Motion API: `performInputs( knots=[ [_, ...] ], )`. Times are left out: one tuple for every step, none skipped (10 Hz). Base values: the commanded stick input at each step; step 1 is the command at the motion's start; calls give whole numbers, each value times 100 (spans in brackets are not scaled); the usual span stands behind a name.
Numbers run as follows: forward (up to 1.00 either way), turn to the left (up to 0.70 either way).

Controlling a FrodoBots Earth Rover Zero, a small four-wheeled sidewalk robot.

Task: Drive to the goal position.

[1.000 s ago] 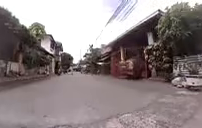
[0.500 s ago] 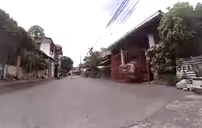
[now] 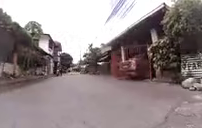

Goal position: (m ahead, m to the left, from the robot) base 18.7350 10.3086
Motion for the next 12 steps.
performInputs(
  knots=[
    [50, 0],
    [50, 0],
    [50, 0],
    [50, 0],
    [50, 0],
    [50, 0],
    [50, 0],
    [50, 0],
    [50, 0],
    [50, 0],
    [50, 0],
    [50, 0]
  ],
)
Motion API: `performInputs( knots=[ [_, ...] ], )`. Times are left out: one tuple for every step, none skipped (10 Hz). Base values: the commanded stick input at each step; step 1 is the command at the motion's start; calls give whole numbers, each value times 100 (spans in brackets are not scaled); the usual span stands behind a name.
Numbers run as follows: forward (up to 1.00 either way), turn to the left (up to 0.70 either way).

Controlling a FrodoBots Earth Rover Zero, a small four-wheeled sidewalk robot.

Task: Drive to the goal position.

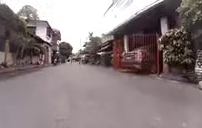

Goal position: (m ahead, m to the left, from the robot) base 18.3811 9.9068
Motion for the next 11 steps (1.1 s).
performInputs(
  knots=[
    [50, 0],
    [50, 0],
    [50, 0],
    [50, 0],
    [50, 0],
    [50, 0],
    [50, 0],
    [50, 0],
    [50, 0],
    [50, 0],
    [50, 0]
  ],
)
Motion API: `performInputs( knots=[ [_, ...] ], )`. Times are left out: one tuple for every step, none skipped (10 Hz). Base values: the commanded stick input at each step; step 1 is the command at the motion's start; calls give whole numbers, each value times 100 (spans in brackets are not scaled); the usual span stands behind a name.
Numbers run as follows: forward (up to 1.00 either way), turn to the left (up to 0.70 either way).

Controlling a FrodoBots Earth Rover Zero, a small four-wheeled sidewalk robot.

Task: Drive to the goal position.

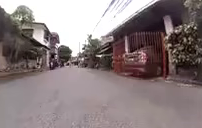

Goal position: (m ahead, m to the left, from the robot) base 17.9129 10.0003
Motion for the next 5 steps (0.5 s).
performInputs(
  knots=[
    [61, 0],
    [70, 0],
    [70, 0],
    [71, 0],
    [85, 0]
  ],
)
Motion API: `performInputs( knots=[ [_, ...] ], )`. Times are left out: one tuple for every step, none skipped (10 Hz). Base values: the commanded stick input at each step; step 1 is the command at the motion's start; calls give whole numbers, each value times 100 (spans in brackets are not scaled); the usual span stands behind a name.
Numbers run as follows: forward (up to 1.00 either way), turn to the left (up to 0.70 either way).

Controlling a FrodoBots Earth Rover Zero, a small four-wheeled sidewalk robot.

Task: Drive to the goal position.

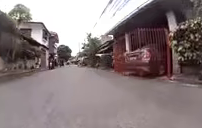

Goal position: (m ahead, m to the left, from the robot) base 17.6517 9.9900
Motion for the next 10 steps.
performInputs(
  knots=[
    [85, 0],
    [85, 0],
    [85, 0],
    [85, 0],
    [85, 0],
    [85, 14],
    [85, 34],
    [85, 20],
    [85, 0],
    [85, 0]
  ],
)
